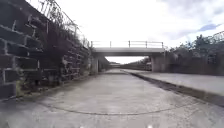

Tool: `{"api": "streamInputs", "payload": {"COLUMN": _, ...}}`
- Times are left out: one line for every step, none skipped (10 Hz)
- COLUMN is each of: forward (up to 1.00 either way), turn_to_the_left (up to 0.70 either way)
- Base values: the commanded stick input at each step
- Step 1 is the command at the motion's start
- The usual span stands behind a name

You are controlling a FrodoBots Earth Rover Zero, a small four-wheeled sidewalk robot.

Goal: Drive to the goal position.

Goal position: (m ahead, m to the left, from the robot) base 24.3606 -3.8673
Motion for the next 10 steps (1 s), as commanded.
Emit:
{"api": "streamInputs", "payload": {"forward": 1.00, "turn_to_the_left": 0.00}}
{"api": "streamInputs", "payload": {"forward": 1.00, "turn_to_the_left": 0.00}}
{"api": "streamInputs", "payload": {"forward": 1.00, "turn_to_the_left": 0.00}}
{"api": "streamInputs", "payload": {"forward": 1.00, "turn_to_the_left": 0.00}}
{"api": "streamInputs", "payload": {"forward": 1.00, "turn_to_the_left": 0.00}}
{"api": "streamInputs", "payload": {"forward": 1.00, "turn_to_the_left": 0.00}}
{"api": "streamInputs", "payload": {"forward": 1.00, "turn_to_the_left": 0.00}}
{"api": "streamInputs", "payload": {"forward": 1.00, "turn_to_the_left": 0.00}}
{"api": "streamInputs", "payload": {"forward": 1.00, "turn_to_the_left": 0.00}}
{"api": "streamInputs", "payload": {"forward": 1.00, "turn_to_the_left": 0.00}}
